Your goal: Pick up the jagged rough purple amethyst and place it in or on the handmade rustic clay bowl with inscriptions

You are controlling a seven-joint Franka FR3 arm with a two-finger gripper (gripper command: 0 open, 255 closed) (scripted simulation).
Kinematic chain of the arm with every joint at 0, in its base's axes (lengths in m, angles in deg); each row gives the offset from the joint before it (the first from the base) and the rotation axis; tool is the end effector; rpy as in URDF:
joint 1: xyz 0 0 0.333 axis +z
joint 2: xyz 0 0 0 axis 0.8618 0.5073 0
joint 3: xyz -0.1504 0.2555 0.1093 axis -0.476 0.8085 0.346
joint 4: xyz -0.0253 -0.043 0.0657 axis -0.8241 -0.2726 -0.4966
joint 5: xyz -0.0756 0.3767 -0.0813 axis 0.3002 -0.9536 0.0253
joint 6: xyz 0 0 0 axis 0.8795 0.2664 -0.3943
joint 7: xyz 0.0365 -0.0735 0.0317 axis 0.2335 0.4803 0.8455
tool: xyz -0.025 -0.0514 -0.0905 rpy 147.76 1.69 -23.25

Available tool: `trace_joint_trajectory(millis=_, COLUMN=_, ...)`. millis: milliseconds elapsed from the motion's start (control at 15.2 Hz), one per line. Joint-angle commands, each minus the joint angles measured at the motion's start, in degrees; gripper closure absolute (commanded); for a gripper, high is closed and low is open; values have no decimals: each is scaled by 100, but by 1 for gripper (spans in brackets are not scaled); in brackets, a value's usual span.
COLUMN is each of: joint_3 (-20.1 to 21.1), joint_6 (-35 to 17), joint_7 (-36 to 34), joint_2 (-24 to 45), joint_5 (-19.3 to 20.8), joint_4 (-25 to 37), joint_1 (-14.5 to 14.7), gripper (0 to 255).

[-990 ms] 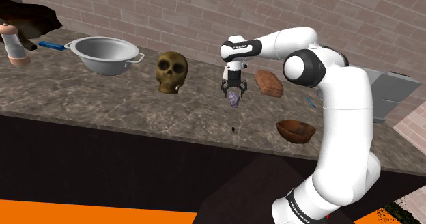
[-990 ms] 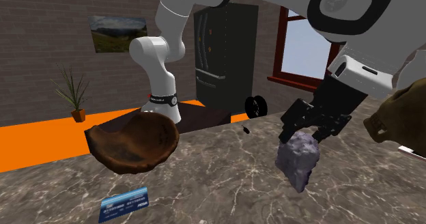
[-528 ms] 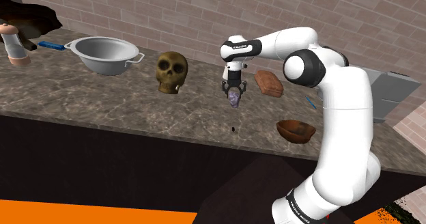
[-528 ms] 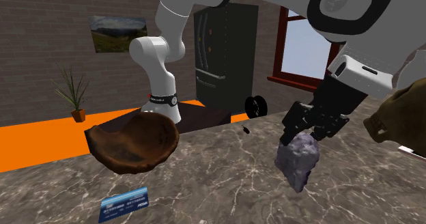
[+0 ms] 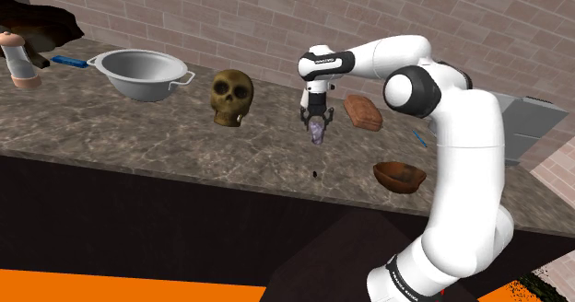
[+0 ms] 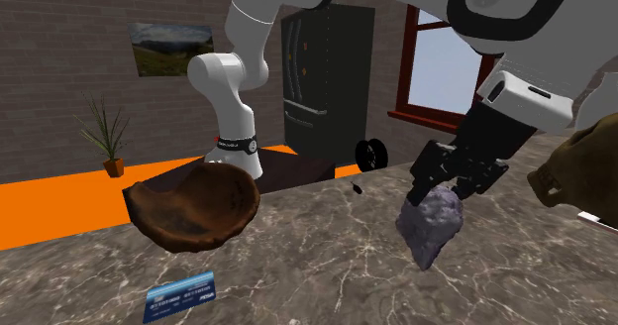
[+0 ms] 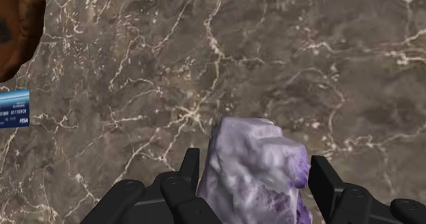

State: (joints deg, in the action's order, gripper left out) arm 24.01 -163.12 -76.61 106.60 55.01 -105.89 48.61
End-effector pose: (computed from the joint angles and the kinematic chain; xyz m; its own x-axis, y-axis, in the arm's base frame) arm 0.6413 -0.2057 0.3026 0.6032 -0.7501 -0.2710 -0.6895 -0.6613 0.2956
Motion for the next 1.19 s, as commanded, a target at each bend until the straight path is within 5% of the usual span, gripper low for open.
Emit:
trace_joint_trajectory(millis=0, joint_3=-3, joint_6=118, joint_7=4, joint_2=-63, joint_5=5, joint_4=57, joint_1=6, gripper=255)
trace_joint_trajectory(millis=1122, joint_3=-33, joint_6=1246, joint_7=88, joint_2=-363, joint_5=42, joint_4=891, joint_1=7, gripper=255)
